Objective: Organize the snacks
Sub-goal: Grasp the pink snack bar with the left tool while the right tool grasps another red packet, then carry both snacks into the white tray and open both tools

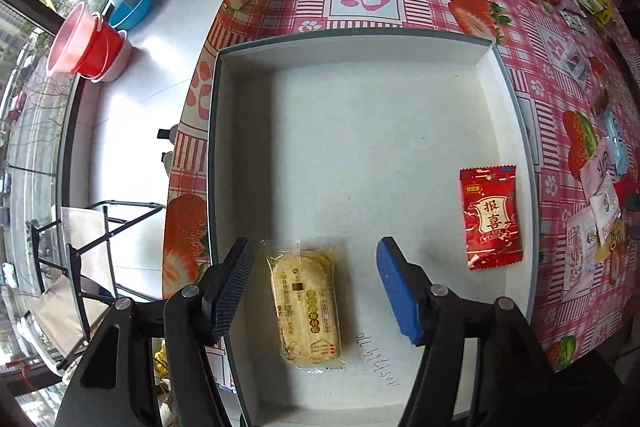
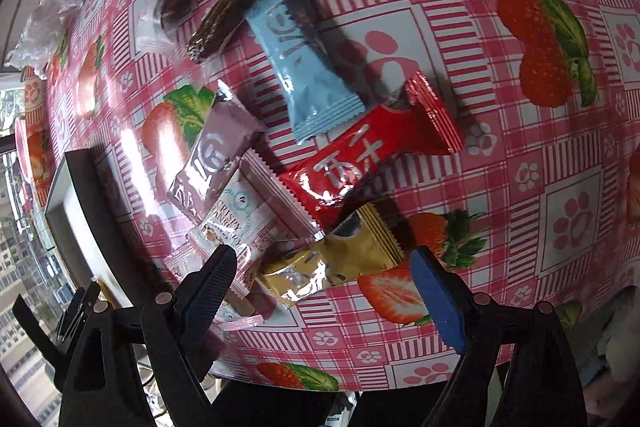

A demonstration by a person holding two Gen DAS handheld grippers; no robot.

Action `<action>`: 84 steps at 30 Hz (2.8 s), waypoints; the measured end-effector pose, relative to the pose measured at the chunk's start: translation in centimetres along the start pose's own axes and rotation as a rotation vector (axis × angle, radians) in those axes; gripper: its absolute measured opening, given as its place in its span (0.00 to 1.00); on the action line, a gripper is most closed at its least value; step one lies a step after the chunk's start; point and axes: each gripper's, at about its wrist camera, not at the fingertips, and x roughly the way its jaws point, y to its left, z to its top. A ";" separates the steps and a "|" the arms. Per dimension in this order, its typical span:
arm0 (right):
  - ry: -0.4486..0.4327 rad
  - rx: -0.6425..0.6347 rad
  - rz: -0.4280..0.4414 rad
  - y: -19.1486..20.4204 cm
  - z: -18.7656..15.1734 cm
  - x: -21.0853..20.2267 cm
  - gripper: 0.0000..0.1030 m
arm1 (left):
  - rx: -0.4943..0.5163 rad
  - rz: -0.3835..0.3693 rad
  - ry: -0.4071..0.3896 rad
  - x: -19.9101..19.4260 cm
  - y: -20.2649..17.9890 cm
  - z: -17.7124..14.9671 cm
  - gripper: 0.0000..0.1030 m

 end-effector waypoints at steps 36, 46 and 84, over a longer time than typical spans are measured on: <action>-0.103 -0.067 -0.208 -6.0 0.4 1.5 1.00 | 0.596 -0.040 -0.030 2.3 -27.5 7.5 0.84; -0.136 -0.159 -0.226 -4.8 -0.6 1.2 1.00 | 0.478 -0.115 0.013 3.0 -26.9 8.3 0.86; -0.127 -0.272 0.049 4.9 -2.7 -5.6 0.20 | 0.118 -0.365 -0.073 -4.9 -14.3 3.8 0.24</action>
